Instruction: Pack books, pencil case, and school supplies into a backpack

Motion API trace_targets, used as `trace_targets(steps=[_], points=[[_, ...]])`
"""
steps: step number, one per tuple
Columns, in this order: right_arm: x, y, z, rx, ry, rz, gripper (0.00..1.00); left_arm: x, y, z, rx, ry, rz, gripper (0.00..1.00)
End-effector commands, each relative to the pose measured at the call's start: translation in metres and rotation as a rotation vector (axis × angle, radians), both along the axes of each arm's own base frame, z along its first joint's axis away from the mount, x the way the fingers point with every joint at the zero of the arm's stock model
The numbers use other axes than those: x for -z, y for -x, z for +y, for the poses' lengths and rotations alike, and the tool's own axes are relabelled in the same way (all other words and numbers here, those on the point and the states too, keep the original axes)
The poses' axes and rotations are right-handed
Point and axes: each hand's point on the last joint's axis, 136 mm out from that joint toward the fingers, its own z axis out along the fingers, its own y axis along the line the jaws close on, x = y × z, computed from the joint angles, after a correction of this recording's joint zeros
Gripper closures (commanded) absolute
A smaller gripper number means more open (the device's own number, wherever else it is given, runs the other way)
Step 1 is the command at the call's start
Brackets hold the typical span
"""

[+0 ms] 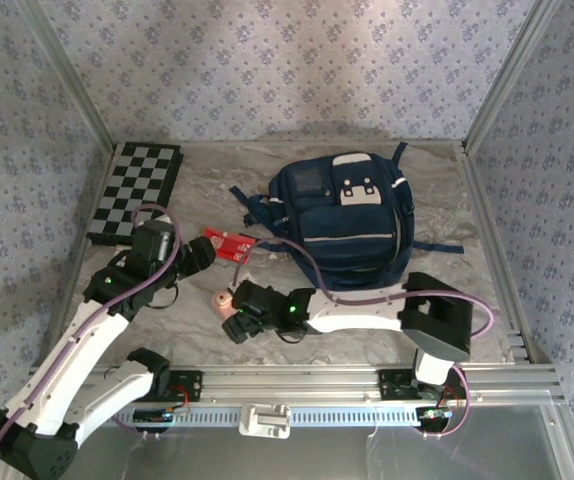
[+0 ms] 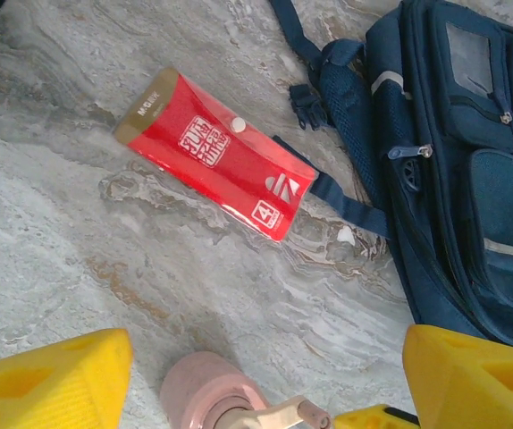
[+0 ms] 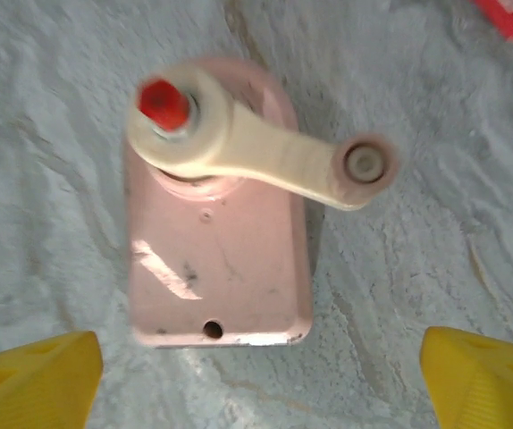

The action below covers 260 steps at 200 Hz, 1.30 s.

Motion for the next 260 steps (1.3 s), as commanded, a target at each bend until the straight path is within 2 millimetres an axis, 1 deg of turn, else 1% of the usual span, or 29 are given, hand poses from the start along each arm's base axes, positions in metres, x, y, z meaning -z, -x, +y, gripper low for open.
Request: trace_targets(steps=[1, 16, 25, 26, 29, 45, 59, 78, 101, 121, 148, 162, 183, 208, 218, 219, 221, 227, 249, 260], points=[[-0.003, -0.015, 0.014, 0.019, 0.016, -0.062, 0.02, 0.004, 0.005, 0.01, -0.029, -0.024, 0.004, 0.21], [0.004, -0.018, 0.017, 0.027, 0.043, -0.079, 0.0, 0.004, 0.008, 0.014, -0.043, -0.031, 0.001, 0.22], [0.014, -0.018, 0.016, 0.023, 0.069, -0.076, 0.0, 0.005, 0.009, 0.015, -0.049, -0.03, 0.0, 0.21], [0.009, -0.019, 0.021, 0.022, 0.056, -0.08, 0.0, 0.005, 0.009, 0.015, -0.049, -0.03, 0.0, 0.21], [0.006, -0.02, 0.025, 0.019, 0.047, -0.083, 0.0, 0.005, 0.009, 0.016, -0.048, -0.031, -0.001, 0.21], [0.013, -0.02, 0.033, -0.001, 0.065, -0.092, 0.02, 0.008, 0.01, 0.016, -0.054, -0.028, 0.002, 0.21], [0.019, -0.02, 0.036, -0.009, 0.088, -0.101, 0.06, 0.009, 0.011, 0.016, -0.052, -0.029, 0.007, 0.21], [0.024, -0.02, 0.038, -0.012, 0.1, -0.103, 0.15, 0.009, 0.012, 0.017, -0.053, -0.03, 0.006, 0.21], [0.029, -0.019, 0.036, -0.015, 0.121, -0.102, 0.26, 0.008, 0.012, 0.017, -0.053, -0.027, 0.004, 0.21], [0.03, -0.019, 0.033, -0.015, 0.134, -0.104, 0.29, 0.008, 0.012, 0.017, -0.052, -0.022, 0.006, 0.21], [0.026, -0.018, 0.03, -0.01, 0.121, -0.107, 0.35, 0.009, 0.011, 0.016, -0.052, -0.019, 0.007, 0.21], [0.02, -0.017, 0.03, -0.009, 0.107, -0.104, 0.36, 0.008, 0.011, 0.015, -0.049, -0.016, 0.005, 0.2], [0.005, -0.014, 0.03, -0.007, 0.059, -0.086, 0.39, 0.005, 0.01, 0.014, -0.043, -0.01, -0.002, 0.2], [-0.013, -0.018, 0.024, 0.018, -0.01, -0.056, 0.41, 0.001, 0.008, 0.012, -0.033, -0.012, -0.006, 0.2], [-0.026, -0.021, 0.024, 0.032, -0.05, -0.044, 0.42, -0.001, 0.007, 0.011, -0.029, -0.01, -0.007, 0.2], [-0.021, -0.02, 0.02, 0.033, -0.039, -0.037, 0.42, -0.001, 0.007, 0.011, -0.029, -0.009, -0.008, 0.2], [-0.018, -0.02, 0.016, 0.035, -0.034, -0.031, 0.42, -0.002, 0.007, 0.01, -0.028, -0.008, -0.008, 0.2], [-0.021, -0.02, 0.012, 0.044, -0.047, -0.016, 0.42, -0.003, 0.006, 0.01, -0.025, -0.007, -0.009, 0.2], [-0.049, -0.027, -0.001, 0.086, -0.145, 0.027, 0.42, -0.011, 0.003, 0.004, 0.005, 0.003, -0.032, 0.2], [-0.059, -0.032, -0.015, 0.127, -0.171, 0.057, 0.42, -0.015, 0.0, 0.001, 0.022, 0.001, -0.045, 0.2]])
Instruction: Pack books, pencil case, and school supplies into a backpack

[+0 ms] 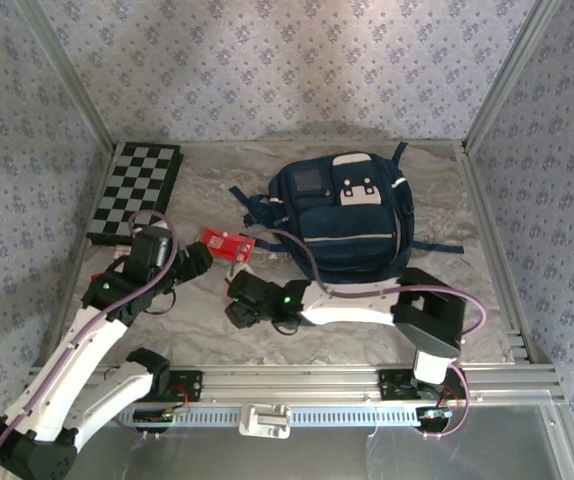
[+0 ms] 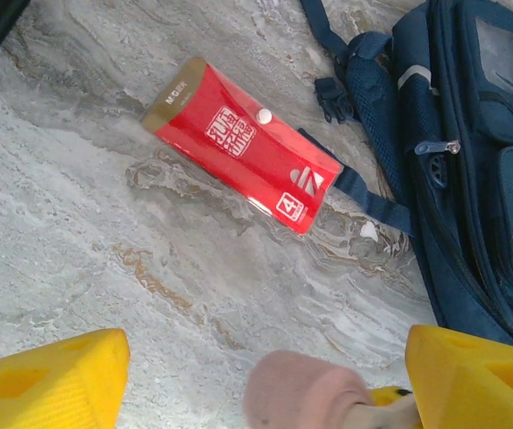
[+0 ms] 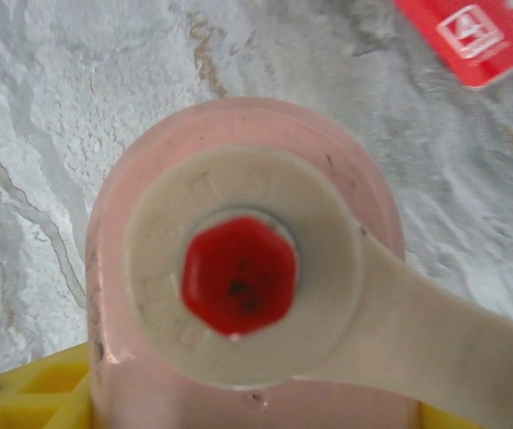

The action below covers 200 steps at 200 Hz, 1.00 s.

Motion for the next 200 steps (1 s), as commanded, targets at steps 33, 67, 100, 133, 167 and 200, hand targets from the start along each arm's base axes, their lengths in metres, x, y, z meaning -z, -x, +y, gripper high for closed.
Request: trace_targets(steps=[33, 67, 100, 133, 167, 200], points=[[-0.067, -0.023, -0.07, 0.205, -0.18, 0.114, 0.43, -0.032, -0.024, -0.03, 0.147, 0.034, -0.095, 0.2], [-0.084, -0.03, -0.146, 0.39, -0.243, 0.205, 0.43, -0.03, -0.048, -0.074, 0.304, 0.009, -0.159, 0.22], [-0.09, -0.025, -0.222, 0.574, -0.243, 0.257, 0.43, -0.029, -0.066, -0.137, 0.538, -0.183, -0.293, 0.22], [-0.091, -0.016, -0.277, 0.712, -0.268, 0.275, 0.42, -0.016, -0.075, -0.208, 0.793, -0.315, -0.418, 0.2], [-0.085, -0.011, -0.311, 0.807, -0.267, 0.316, 0.43, 0.004, -0.074, -0.27, 1.029, -0.476, -0.487, 0.16], [-0.08, -0.012, -0.329, 0.87, -0.288, 0.343, 0.43, 0.035, -0.065, -0.313, 1.211, -0.589, -0.469, 0.16]])
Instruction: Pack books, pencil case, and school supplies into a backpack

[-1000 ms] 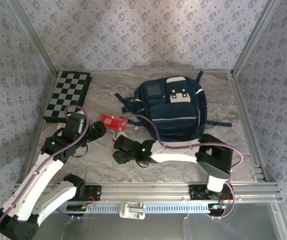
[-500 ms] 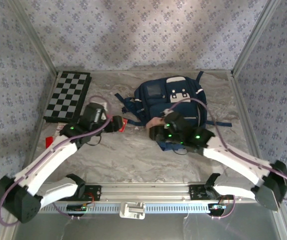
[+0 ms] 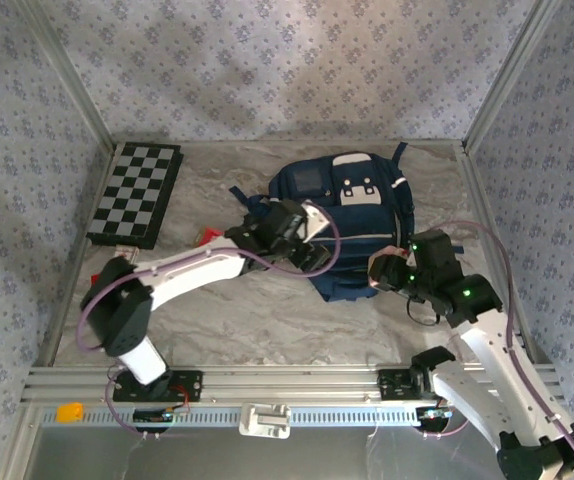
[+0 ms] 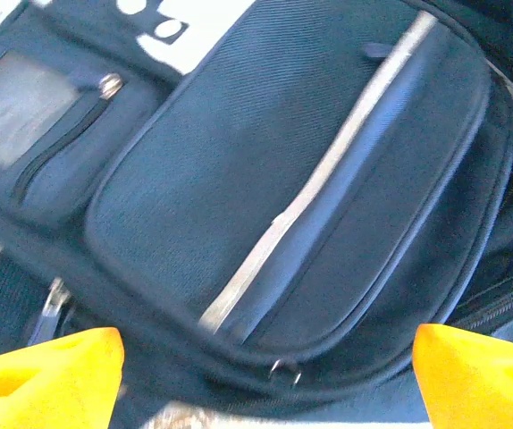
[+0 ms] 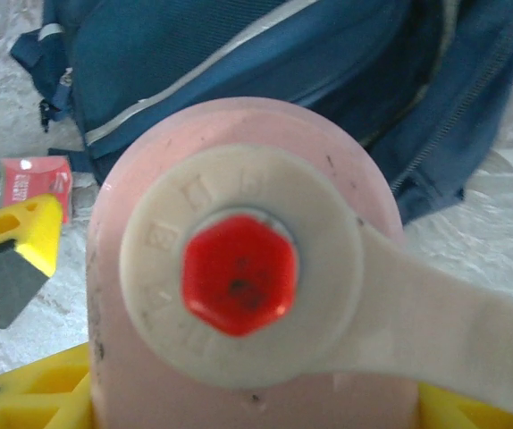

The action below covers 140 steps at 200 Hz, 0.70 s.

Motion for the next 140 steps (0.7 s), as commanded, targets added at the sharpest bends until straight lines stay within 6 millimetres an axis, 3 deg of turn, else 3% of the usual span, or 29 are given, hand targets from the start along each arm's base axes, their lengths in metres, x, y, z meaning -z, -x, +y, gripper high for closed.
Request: trace_targets(steps=[1, 23, 73, 106, 118, 140], points=[[0.006, 0.01, -0.006, -0.012, -0.024, 0.045, 0.43, 0.001, 0.003, -0.029, 0.153, -0.098, -0.093, 0.16], [0.009, 0.009, -0.015, 0.02, -0.049, 0.05, 0.43, 0.021, 0.011, -0.049, 0.231, -0.201, -0.052, 0.15], [0.014, 0.006, -0.023, 0.069, -0.101, 0.062, 0.44, 0.054, -0.02, -0.06, 0.203, -0.347, -0.082, 0.2], [0.017, 0.005, -0.024, 0.083, -0.131, 0.065, 0.45, 0.059, -0.047, -0.061, 0.152, -0.349, -0.073, 0.44], [0.017, 0.006, -0.025, 0.061, -0.109, 0.055, 0.45, 0.059, -0.05, -0.062, 0.153, -0.348, -0.068, 0.58], [0.016, 0.007, -0.027, 0.065, -0.106, 0.054, 0.45, 0.044, -0.056, -0.065, 0.131, -0.333, -0.095, 0.8]])
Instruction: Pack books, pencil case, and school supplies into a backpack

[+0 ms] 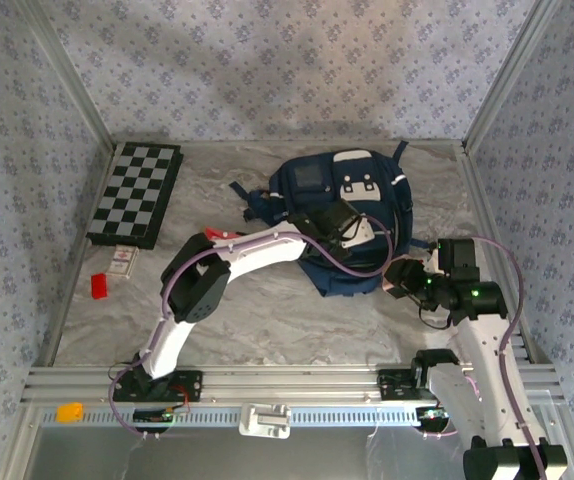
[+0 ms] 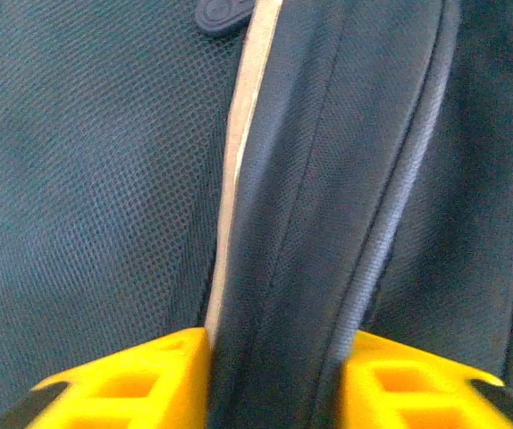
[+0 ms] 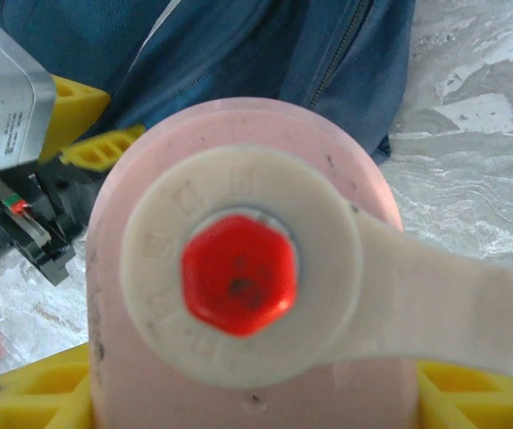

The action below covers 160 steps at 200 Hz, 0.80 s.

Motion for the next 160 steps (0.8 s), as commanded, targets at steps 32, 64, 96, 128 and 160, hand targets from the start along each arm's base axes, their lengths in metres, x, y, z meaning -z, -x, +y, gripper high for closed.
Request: trace_targets(steps=[32, 64, 96, 128, 160], points=[[-0.014, 0.001, 0.001, -0.031, 0.006, -0.048, 0.45, -0.084, -0.031, 0.003, -0.1, 0.114, -0.11, 1.0], [-0.021, -0.002, 0.01, -0.047, -0.041, -0.069, 0.45, -0.166, -0.043, 0.009, -0.207, 0.278, -0.144, 1.0], [-0.022, -0.021, 0.027, -0.042, -0.113, -0.102, 0.46, -0.225, -0.052, 0.02, -0.331, 0.391, -0.176, 1.0], [-0.023, -0.057, 0.057, -0.068, -0.093, -0.165, 0.48, -0.256, -0.057, 0.03, -0.424, 0.473, -0.198, 1.0], [-0.019, -0.109, 0.091, -0.052, -0.134, -0.25, 0.48, -0.26, -0.05, 0.03, -0.43, 0.494, -0.166, 1.0]])
